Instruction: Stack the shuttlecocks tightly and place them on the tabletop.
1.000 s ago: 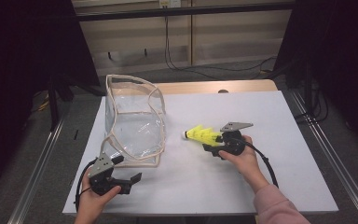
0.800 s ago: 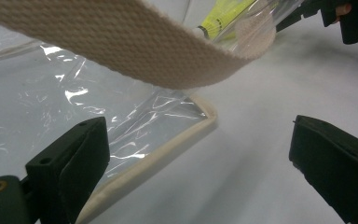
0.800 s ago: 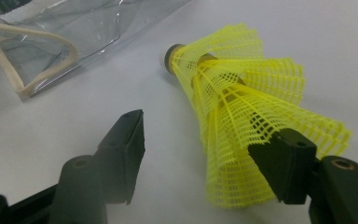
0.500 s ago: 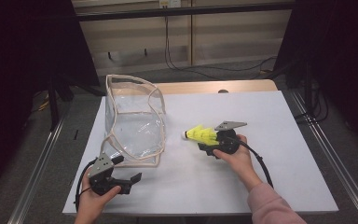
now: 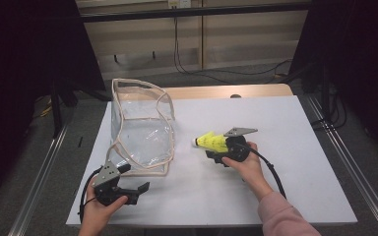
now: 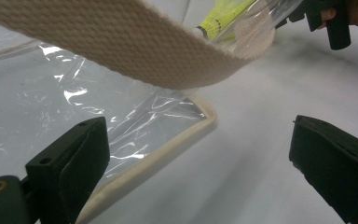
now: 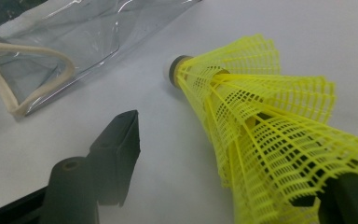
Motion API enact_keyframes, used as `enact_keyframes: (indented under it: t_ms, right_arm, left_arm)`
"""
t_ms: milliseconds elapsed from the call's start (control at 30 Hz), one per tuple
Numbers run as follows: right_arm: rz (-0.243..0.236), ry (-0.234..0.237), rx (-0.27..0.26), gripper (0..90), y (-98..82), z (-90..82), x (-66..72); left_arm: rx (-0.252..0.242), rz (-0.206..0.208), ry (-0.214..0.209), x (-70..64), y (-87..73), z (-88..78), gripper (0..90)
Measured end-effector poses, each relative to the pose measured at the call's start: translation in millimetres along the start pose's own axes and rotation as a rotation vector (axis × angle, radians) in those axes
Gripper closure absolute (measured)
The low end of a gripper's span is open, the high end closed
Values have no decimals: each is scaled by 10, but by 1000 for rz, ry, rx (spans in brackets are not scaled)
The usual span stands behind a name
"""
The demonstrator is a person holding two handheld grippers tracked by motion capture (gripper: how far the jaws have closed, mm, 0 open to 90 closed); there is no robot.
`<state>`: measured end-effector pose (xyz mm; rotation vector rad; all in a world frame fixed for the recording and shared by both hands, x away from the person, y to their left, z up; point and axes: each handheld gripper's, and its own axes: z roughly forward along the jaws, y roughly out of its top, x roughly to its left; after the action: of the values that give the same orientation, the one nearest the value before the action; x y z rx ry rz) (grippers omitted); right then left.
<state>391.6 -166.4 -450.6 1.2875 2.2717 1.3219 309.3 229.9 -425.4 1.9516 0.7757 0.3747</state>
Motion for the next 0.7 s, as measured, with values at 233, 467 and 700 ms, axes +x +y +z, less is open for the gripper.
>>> enact_keyframes:
  t_ms: [233,467,700]
  right_arm:
    - [16,-8,3,354,4,18,11]
    - [6,-46,-4,472,7,56,10]
    - [17,-73,-11,557,11,78,2]
  left_arm:
    - [11,6,7,0,1,-2,50]
    - [0,0,0,0,0,1,50]
    - [-5,-8,2,-2,-1,3,50]
